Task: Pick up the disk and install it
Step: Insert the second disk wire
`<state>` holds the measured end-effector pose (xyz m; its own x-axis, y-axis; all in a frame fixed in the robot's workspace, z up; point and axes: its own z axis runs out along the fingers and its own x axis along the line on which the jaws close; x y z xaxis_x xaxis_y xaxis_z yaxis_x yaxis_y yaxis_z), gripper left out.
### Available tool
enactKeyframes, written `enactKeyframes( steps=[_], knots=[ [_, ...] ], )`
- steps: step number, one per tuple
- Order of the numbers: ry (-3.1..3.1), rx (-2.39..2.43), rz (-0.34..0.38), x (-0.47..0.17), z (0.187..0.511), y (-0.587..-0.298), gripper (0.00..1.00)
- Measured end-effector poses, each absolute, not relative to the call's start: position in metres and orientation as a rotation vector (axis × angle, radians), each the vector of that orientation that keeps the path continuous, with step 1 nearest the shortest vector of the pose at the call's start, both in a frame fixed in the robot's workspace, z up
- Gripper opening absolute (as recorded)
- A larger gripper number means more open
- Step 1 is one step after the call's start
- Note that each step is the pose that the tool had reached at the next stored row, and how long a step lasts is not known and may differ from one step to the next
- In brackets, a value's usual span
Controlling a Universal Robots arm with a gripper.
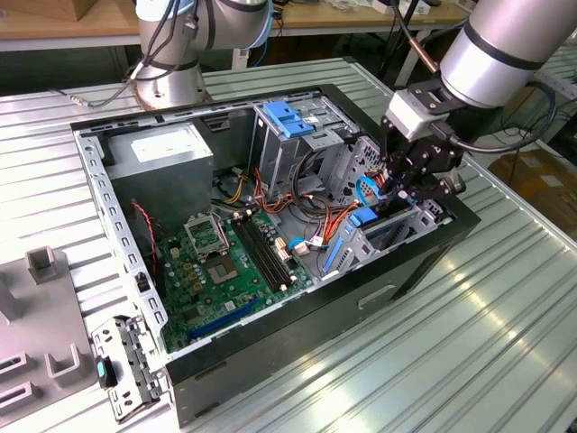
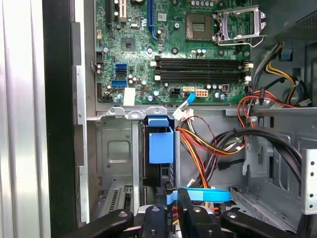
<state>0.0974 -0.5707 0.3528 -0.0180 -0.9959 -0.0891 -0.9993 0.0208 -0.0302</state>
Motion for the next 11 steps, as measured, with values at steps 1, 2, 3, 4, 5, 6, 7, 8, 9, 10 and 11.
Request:
enactKeyframes(
  steps=[1, 2, 3, 4, 5, 6, 7, 8, 9, 10, 11],
  knots=[
    [2.182, -2.140, 0.062, 0.0974, 0.3544, -0.5707, 0.24],
    [2.182, -2.140, 0.062, 0.0974, 0.3551, -0.5707, 0.24],
    [2.182, -2.140, 0.063, 0.0974, 0.3551, -0.5707, 0.24],
    [2.182, -2.140, 0.063, 0.0974, 0.3551, -0.5707, 0.24],
    [2.182, -2.140, 0.063, 0.0974, 0.3551, -0.5707, 0.22],
    [2.182, -2.140, 0.063, 0.0974, 0.3552, -0.5707, 0.15],
    [2.182, -2.140, 0.062, 0.0974, 0.3553, -0.5707, 0.15],
    [2.182, -2.140, 0.062, 0.0974, 0.3553, -0.5707, 0.11],
    [2.182, -2.140, 0.063, 0.0974, 0.3553, -0.5707, 0.11],
    [2.182, -2.140, 0.063, 0.0974, 0.3553, -0.5707, 0.11],
    [2.182, -2.140, 0.062, 0.0974, 0.3554, -0.5707, 0.11]
  ],
)
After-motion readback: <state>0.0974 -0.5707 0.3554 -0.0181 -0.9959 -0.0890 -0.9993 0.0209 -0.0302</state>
